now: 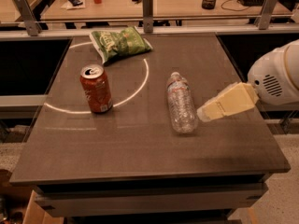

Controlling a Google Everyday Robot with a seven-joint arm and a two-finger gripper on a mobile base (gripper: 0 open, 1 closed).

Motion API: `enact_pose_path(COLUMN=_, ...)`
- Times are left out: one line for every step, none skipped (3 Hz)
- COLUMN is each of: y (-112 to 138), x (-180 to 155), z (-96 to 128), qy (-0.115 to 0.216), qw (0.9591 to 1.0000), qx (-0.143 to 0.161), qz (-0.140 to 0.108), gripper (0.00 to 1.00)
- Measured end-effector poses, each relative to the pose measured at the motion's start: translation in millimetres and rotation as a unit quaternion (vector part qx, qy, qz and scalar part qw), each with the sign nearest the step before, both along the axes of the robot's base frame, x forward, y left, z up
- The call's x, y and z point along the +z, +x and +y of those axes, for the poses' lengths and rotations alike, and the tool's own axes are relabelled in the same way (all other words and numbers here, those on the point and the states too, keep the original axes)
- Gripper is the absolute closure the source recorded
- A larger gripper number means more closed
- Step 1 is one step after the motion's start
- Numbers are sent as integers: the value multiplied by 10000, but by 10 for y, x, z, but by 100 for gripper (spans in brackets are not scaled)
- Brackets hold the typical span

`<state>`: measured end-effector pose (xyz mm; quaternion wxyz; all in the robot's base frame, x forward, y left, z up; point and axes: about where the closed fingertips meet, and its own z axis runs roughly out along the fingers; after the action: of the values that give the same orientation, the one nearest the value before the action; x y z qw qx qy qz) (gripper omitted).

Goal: Place water bottle upright

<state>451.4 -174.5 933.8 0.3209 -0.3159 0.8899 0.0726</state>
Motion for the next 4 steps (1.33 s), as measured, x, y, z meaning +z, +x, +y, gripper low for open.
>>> enact_pose_path(y=167, x=-83, z=-15, qy=473, qw=9985, qx=-273, qz=102, gripper=0)
enact_pose_path(y=330, x=-138, z=37, qy=930, qw=9933, qx=-456, qz=517, gripper=0)
enact_pose_path(y=442, x=-162, z=129, qy=1129, qw=9868, qx=-615, qz=988, gripper=0)
enact_pose_path(y=535, x=-235, z=275, qy=1161, qw=9775, qx=-734, qz=1601, gripper=0)
